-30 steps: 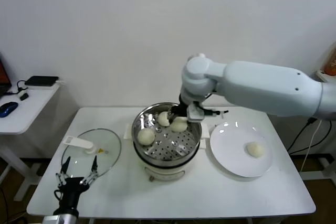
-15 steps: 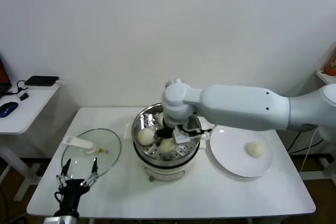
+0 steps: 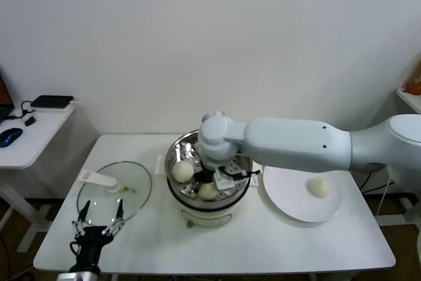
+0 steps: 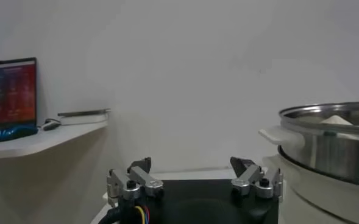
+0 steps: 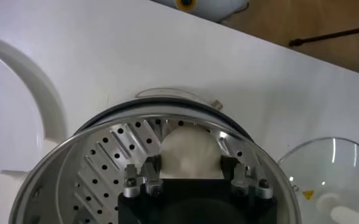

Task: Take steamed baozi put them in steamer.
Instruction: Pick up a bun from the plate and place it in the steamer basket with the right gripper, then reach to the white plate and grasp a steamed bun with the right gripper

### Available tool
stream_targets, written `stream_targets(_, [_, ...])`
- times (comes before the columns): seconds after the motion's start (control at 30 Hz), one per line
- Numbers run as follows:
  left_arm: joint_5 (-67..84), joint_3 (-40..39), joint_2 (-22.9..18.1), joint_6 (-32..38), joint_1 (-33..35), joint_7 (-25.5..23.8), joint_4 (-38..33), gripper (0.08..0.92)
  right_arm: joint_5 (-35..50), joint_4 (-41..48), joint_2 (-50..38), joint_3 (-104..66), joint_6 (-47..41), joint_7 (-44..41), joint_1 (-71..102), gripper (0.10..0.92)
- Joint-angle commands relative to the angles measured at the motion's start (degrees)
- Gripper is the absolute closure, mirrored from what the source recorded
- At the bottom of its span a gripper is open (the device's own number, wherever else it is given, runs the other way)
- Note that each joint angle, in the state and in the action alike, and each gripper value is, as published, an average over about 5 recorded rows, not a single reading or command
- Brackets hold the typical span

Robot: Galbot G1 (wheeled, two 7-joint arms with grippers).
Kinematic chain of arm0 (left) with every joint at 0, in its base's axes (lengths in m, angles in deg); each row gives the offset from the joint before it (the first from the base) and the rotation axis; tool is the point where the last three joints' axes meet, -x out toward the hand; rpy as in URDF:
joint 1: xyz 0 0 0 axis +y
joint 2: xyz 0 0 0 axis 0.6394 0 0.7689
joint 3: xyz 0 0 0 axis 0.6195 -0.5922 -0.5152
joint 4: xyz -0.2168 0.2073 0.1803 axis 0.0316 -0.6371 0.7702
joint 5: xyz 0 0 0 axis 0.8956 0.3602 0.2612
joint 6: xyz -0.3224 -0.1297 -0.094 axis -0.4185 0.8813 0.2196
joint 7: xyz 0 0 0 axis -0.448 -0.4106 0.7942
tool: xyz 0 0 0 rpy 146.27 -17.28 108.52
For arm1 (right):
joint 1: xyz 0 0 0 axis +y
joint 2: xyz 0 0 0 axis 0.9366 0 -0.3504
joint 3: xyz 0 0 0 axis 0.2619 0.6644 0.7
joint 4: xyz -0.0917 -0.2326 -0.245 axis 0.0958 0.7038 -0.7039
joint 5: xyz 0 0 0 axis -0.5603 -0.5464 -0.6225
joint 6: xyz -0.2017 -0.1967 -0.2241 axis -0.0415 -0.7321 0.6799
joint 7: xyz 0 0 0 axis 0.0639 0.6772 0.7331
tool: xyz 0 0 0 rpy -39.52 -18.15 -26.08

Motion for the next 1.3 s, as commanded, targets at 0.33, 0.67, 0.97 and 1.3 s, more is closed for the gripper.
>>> stream_targets(0.33, [-0.2,-0.1,0.0,0.1,-0.1,0.0,0.5,0.177,-0.9,0.4,0.2,-1.3,1.2,0.3,0.6,0.205])
stream_targets(0.67, [-0.2,-0.2,0.0,0.2,0.0,0.0,0.4,0.177,2.7,1.7,-1.1,-2.1,3.4,-1.1,-3.3,0.203])
stream_targets(0.97, [-0.5,-0.5,0.1,0.0,-0.1,0.0,0.3,0.177,10.0,2.1,-7.1,-0.4,1.0,-1.2,-11.8,0.203])
stream_targets(1.3, [-1.5,-1.2,0.4,-0.3,-0.7,0.4,-0.4,0.177,31.8,11.4,-17.1,15.0,-20.6,1.2,-23.9,0.203])
